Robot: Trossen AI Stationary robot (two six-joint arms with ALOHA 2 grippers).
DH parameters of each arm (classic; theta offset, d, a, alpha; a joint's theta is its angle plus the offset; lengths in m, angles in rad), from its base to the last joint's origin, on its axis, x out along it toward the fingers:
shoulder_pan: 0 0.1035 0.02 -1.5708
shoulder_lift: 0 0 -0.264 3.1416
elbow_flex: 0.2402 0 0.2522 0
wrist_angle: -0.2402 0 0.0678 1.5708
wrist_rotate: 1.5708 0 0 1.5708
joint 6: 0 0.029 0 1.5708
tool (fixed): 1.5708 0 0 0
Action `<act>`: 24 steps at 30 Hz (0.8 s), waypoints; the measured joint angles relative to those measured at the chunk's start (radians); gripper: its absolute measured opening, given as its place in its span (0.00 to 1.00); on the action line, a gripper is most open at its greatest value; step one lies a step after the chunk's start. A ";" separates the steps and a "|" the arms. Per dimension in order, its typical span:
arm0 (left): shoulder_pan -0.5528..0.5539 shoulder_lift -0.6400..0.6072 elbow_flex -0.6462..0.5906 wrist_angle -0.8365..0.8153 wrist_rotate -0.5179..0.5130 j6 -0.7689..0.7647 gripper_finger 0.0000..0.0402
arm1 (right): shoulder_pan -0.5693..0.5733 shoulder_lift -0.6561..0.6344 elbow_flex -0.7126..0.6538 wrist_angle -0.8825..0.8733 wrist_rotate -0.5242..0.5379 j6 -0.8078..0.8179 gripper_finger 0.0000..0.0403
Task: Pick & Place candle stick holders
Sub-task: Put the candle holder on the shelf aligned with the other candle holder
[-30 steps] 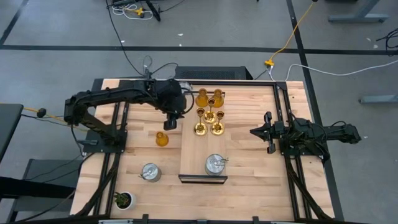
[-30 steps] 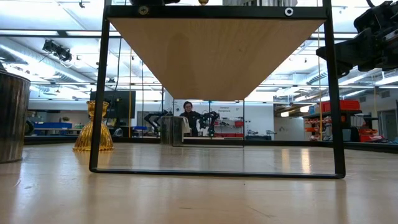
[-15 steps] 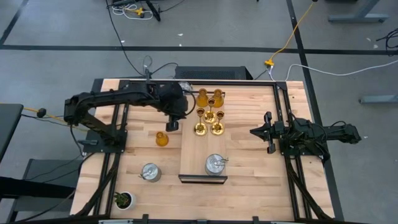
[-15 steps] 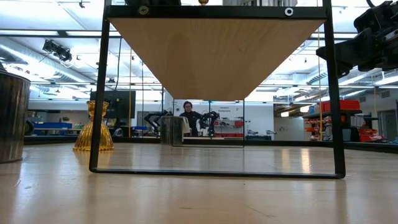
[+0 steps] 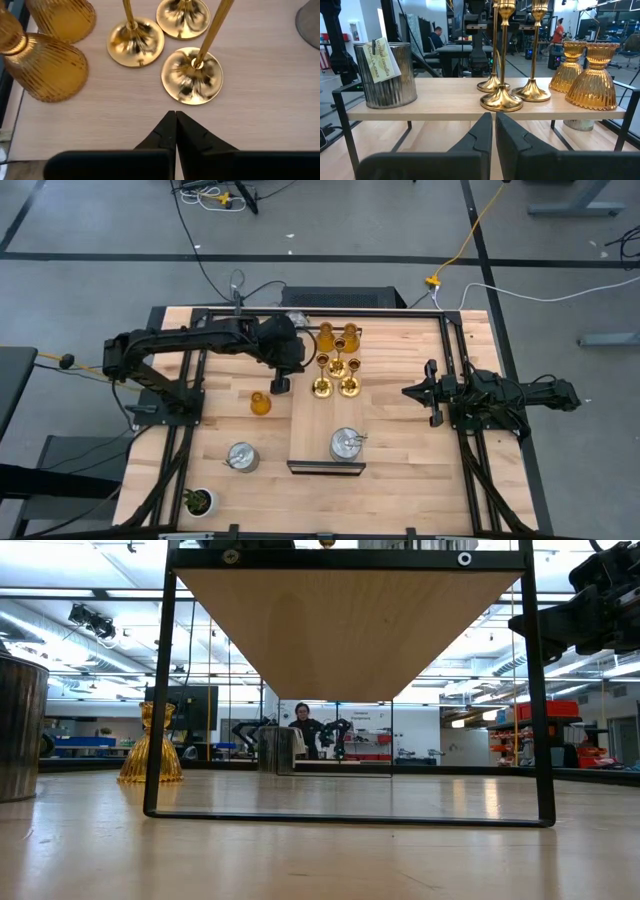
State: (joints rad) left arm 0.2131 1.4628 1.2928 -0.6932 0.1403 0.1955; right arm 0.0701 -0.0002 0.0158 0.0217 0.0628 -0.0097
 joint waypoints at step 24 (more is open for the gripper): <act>-0.016 0.000 -0.173 0.217 0.125 -0.001 0.01 | 0.000 0.000 0.000 0.000 0.000 0.000 0.07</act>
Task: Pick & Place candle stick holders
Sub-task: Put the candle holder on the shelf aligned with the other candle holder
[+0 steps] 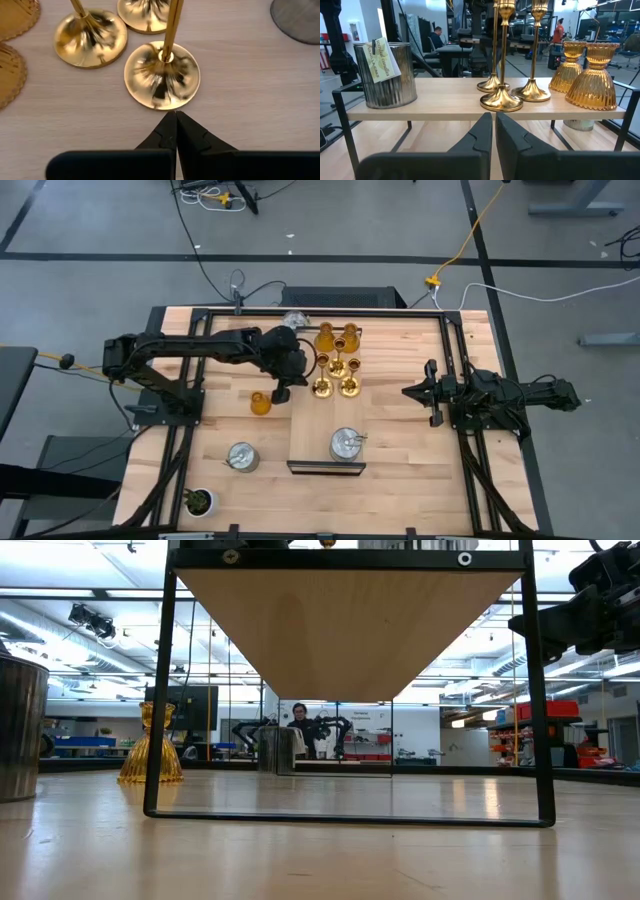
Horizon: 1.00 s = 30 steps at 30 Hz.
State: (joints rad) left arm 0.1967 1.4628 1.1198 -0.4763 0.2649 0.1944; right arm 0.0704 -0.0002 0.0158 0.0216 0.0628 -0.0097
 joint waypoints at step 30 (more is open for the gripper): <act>0.002 -0.249 -0.293 0.352 0.002 -0.026 0.01 | 0.000 0.000 0.000 0.003 0.002 0.000 0.07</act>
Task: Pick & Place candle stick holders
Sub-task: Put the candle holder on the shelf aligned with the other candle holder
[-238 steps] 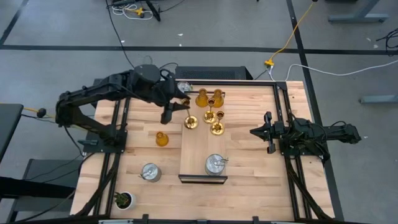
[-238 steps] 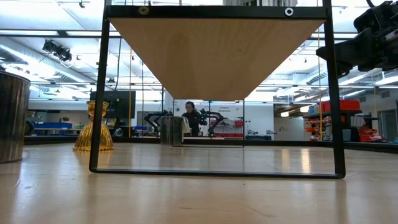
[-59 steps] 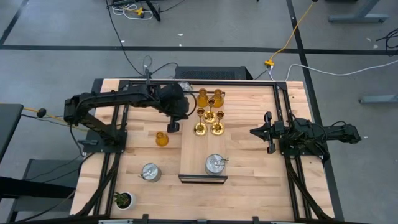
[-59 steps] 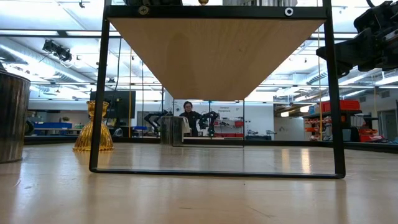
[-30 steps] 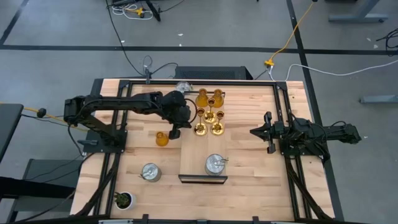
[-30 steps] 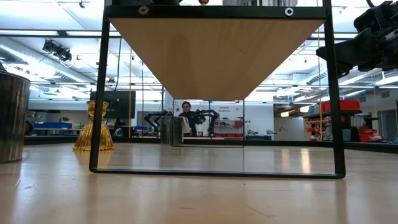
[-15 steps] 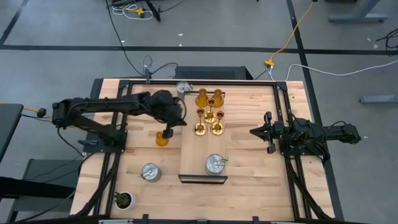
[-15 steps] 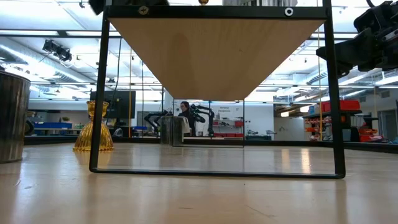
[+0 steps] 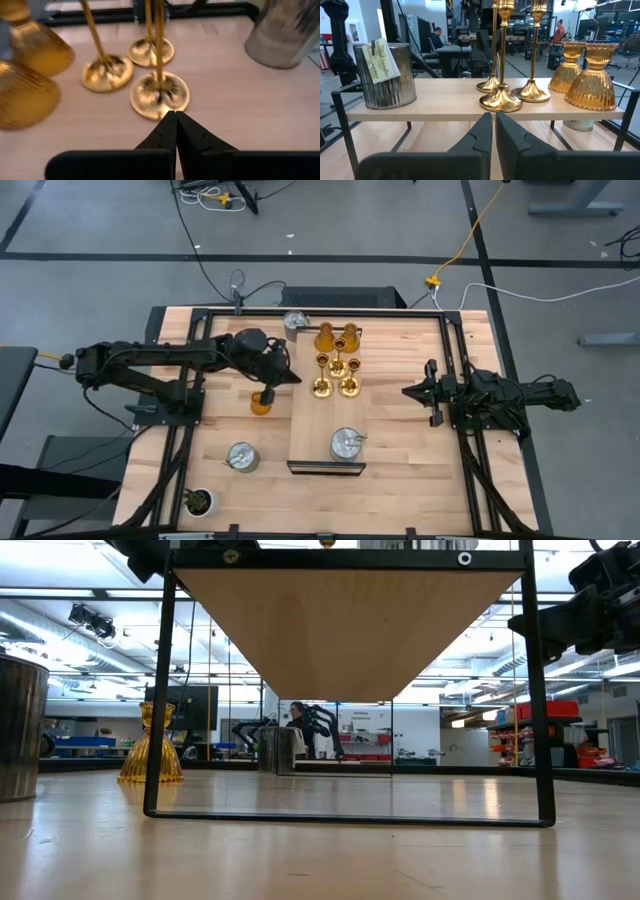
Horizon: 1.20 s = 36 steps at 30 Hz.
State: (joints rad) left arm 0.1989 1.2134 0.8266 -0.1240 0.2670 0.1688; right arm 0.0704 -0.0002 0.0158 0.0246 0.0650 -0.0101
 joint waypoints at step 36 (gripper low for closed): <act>-0.003 0.139 0.000 0.060 0.052 0.027 0.02 | 0.000 0.000 0.000 -0.002 -0.003 0.000 0.07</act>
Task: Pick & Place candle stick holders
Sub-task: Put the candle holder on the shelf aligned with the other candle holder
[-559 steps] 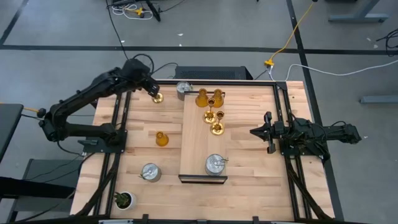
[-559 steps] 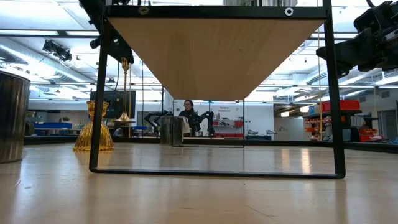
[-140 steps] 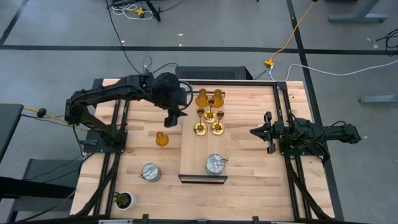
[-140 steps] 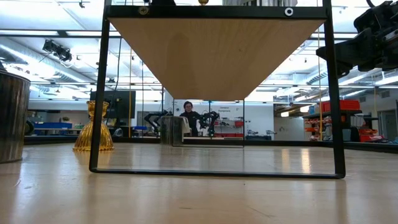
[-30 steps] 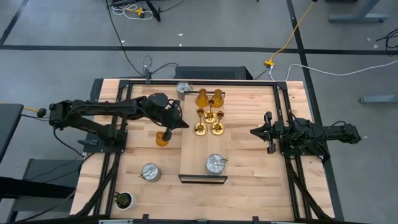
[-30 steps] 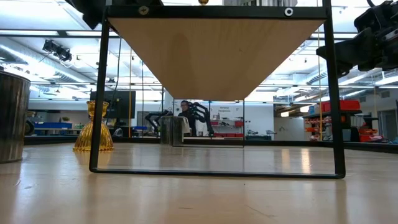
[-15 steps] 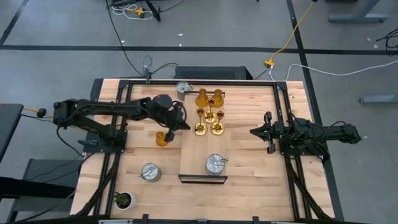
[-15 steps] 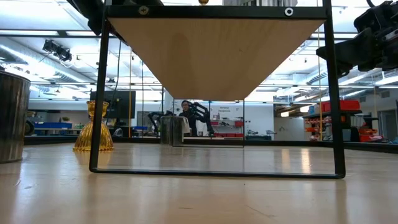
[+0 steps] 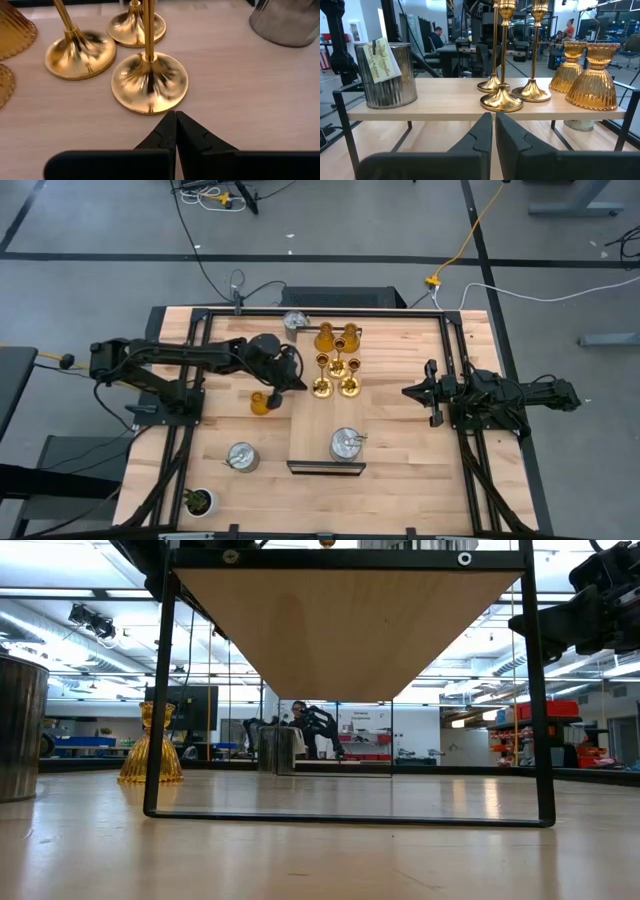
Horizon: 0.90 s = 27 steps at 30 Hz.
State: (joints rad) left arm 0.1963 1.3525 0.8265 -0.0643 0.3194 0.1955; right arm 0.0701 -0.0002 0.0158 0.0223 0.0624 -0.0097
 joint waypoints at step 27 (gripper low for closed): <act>0.002 0.041 0.000 0.047 -0.012 0.000 0.01 | 0.000 0.000 0.000 0.000 0.000 0.000 0.07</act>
State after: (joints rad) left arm 0.1986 1.3938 0.8265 -0.0169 0.3073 0.1954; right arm 0.0700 -0.0002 0.0158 0.0219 0.0628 -0.0097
